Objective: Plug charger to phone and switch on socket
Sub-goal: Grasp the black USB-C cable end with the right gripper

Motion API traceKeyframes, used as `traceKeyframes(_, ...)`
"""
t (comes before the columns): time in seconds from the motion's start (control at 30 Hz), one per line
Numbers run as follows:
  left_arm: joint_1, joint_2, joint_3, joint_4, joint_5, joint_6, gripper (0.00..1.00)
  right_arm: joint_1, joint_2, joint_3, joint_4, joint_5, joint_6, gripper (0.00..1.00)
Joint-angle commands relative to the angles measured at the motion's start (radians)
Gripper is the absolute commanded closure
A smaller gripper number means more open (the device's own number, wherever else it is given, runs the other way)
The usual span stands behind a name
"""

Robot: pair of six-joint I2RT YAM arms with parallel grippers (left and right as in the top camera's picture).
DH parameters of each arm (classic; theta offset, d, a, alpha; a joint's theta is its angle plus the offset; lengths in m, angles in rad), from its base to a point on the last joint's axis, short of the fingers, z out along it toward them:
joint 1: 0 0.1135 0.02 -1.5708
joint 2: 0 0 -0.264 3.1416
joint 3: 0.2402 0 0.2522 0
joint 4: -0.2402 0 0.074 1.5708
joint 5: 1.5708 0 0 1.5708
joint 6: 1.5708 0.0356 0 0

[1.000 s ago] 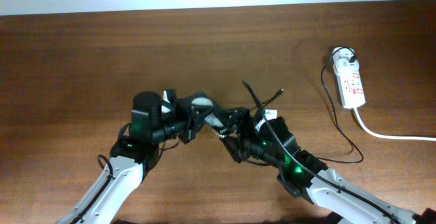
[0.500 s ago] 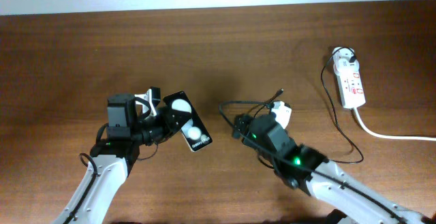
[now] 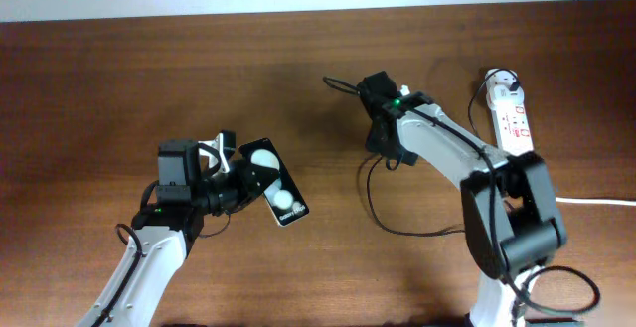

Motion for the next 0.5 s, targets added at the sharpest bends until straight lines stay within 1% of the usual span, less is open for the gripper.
traceKeyframes(0.0, 0.004, -0.008, 0.008, 0.006, 0.026, 0.019, 1.0, -0.003, 0.051, 0.012, 0.048, -0.006, -0.002, 0.46)
traceKeyframes(0.03, 0.004, -0.008, 0.008, 0.006, 0.026, 0.02, 1.0, -0.005, 0.058, 0.012, 0.059, -0.003, 0.001, 0.48)
traceKeyframes(0.13, 0.004, -0.008, 0.008, 0.006, 0.026, 0.02, 1.0, -0.037, 0.074, 0.011, 0.072, -0.005, 0.042, 0.48)
traceKeyframes(0.23, 0.004, -0.008, 0.008, 0.006, 0.026, 0.02, 1.0, -0.082, 0.089, 0.006, 0.074, -0.079, 0.042, 0.49)
traceKeyframes(0.37, 0.004, -0.008, 0.008, 0.006, 0.026, 0.019, 1.0, -0.079, 0.133, 0.005, 0.073, -0.177, 0.042, 0.61)
traceKeyframes(0.47, 0.004, -0.008, 0.008, 0.006, 0.026, 0.019, 1.0, -0.081, 0.148, 0.005, 0.054, -0.24, 0.042, 0.75)
